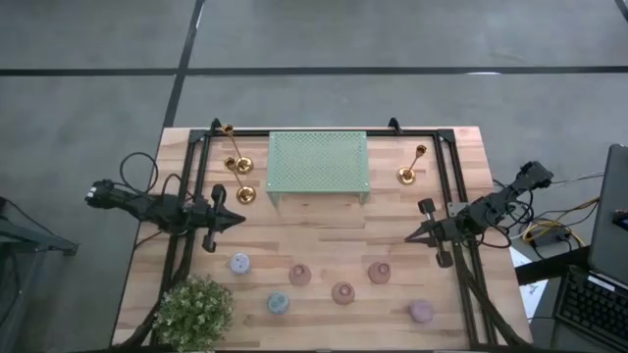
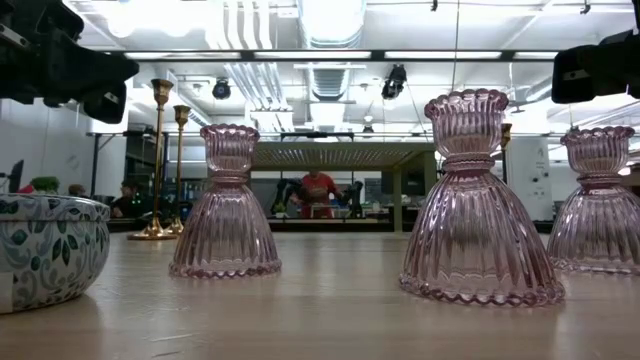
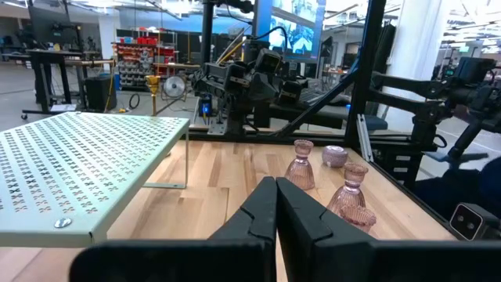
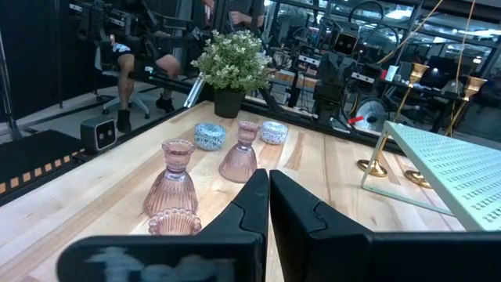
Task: Pick & Place candle stick holders
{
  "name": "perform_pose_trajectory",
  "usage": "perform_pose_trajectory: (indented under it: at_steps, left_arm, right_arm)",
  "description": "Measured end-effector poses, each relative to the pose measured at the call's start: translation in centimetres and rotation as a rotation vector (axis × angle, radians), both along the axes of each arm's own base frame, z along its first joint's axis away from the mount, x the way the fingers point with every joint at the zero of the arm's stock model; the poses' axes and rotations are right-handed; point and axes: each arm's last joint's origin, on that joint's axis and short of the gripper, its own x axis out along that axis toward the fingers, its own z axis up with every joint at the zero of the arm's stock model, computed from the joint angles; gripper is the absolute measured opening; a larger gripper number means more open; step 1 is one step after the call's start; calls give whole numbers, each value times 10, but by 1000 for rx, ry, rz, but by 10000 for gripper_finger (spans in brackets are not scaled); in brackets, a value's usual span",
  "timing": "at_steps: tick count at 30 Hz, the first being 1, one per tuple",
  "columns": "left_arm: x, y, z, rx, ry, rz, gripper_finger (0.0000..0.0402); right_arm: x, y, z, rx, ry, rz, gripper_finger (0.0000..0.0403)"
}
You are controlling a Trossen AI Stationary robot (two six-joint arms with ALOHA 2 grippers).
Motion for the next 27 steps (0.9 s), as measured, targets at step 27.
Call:
perform_pose_trajectory:
  at_steps: [27]
  left_arm:
    - [0,0,0,0,0,0,7]
  right_arm:
    - [-1,0,15,263,-80,26,8]
